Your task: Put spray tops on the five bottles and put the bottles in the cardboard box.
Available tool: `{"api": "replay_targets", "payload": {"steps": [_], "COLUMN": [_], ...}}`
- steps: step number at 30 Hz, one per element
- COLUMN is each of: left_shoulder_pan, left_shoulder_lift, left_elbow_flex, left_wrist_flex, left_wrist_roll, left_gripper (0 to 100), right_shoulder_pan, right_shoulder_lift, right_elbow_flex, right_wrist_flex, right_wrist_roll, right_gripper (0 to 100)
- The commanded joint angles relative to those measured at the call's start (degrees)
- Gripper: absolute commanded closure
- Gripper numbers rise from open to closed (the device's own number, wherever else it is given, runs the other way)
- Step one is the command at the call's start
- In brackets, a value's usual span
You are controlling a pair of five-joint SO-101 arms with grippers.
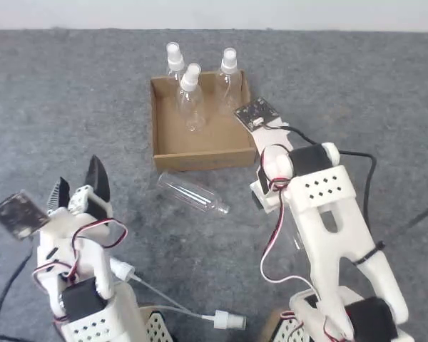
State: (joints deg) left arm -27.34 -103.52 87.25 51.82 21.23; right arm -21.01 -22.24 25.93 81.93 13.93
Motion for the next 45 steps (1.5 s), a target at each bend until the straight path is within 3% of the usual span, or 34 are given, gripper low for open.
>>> {"api": "replay_targets", "payload": {"steps": [1, 6, 11, 16, 29, 37, 45], "left_shoulder_pan": [0.09, 1.41, 13.1, 18.81, 28.31, 35.87, 50.55], "left_shoulder_lift": [-1.05, -0.88, -0.79, -0.7, -0.7, 7.03, 24.0], "left_elbow_flex": [-1.8, -9.19, -14.55, -14.81, -15.6, -16.66, -22.37], "left_wrist_flex": [1.49, 9.23, 18.55, 20.84, 27.78, 28.75, 30.33], "left_wrist_roll": [-9.32, -12.13, -23.03, -33.23, -48.97, -52.84, -54.33], "left_gripper": [75, 75, 76, 80, 80, 80, 78], "right_shoulder_pan": [1.01, 4.35, 9.01, 14.64, 16.04, 18.77, 21.41], "right_shoulder_lift": [-3.74, -3.74, -3.65, -3.12, -3.03, -3.03, -3.03], "right_elbow_flex": [0.97, 1.85, 1.93, 1.93, 1.93, 1.67, 1.49], "right_wrist_flex": [-2.77, -4.97, -6.9, -9.63, -10.77, -10.77, -11.65], "right_wrist_roll": [-0.79, -2.81, -3.25, -8.35, -8.62, -8.7, -8.7], "right_gripper": [97.6, 97.6, 97.6, 97.6, 97.5, 97.3, 97.2]}}
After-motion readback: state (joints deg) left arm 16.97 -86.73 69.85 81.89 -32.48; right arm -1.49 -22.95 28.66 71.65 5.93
